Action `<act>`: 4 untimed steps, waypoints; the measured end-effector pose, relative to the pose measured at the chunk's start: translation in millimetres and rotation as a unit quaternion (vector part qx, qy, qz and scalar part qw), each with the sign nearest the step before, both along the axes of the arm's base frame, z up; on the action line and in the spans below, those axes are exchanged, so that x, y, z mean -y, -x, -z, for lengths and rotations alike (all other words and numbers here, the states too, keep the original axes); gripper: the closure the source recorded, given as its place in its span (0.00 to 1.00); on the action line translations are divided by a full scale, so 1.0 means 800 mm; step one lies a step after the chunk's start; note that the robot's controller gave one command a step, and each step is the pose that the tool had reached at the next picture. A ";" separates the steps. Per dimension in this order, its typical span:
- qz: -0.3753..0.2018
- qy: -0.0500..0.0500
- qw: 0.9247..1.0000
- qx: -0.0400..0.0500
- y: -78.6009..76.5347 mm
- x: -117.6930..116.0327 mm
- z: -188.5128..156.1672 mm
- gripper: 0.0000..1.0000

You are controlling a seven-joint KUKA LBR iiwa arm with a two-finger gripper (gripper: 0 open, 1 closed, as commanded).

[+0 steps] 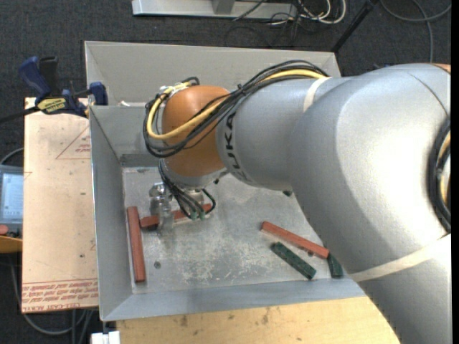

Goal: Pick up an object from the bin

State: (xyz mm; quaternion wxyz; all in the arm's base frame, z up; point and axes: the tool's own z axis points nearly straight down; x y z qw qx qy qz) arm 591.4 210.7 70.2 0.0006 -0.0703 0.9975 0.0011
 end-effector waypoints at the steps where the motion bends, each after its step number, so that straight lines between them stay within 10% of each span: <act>1: -0.004 0.000 1.000 0.007 -0.072 0.037 -0.184 1.00; 2: -0.029 0.000 1.000 0.002 -0.072 0.021 -0.175 1.00; 3: -0.029 0.000 1.000 0.002 -0.071 0.022 -0.175 0.00; 4: -0.127 0.001 0.992 -0.002 -0.060 0.038 -0.082 0.00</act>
Offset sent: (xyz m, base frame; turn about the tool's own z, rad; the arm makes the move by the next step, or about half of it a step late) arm 0.0541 -0.0291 0.1409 -0.0123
